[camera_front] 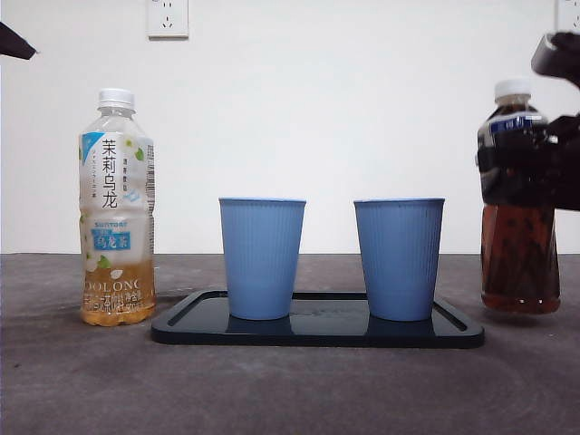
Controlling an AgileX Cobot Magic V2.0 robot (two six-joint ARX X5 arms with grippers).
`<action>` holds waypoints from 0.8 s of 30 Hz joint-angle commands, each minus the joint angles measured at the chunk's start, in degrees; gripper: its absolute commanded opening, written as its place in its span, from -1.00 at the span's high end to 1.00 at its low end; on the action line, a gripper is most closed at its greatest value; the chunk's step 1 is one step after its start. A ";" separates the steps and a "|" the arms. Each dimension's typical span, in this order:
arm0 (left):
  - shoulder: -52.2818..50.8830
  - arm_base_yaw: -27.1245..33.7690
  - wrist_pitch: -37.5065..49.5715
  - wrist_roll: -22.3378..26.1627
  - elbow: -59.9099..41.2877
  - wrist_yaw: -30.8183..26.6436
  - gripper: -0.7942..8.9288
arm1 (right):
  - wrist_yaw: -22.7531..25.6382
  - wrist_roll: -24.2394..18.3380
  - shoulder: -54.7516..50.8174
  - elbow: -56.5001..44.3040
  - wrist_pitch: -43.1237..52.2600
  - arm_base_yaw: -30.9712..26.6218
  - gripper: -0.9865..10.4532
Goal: Pour the drink into the cup
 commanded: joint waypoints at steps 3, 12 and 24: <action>0.42 -0.20 0.28 0.11 0.11 0.00 -0.25 | -0.02 0.11 3.13 0.98 6.64 0.11 0.55; 0.42 -0.20 0.31 0.13 0.11 0.00 -0.25 | 0.00 -0.02 4.83 1.01 7.96 0.00 0.55; 0.42 -0.20 0.26 0.02 0.11 0.00 -0.25 | 0.00 0.00 2.67 1.03 4.17 0.09 0.01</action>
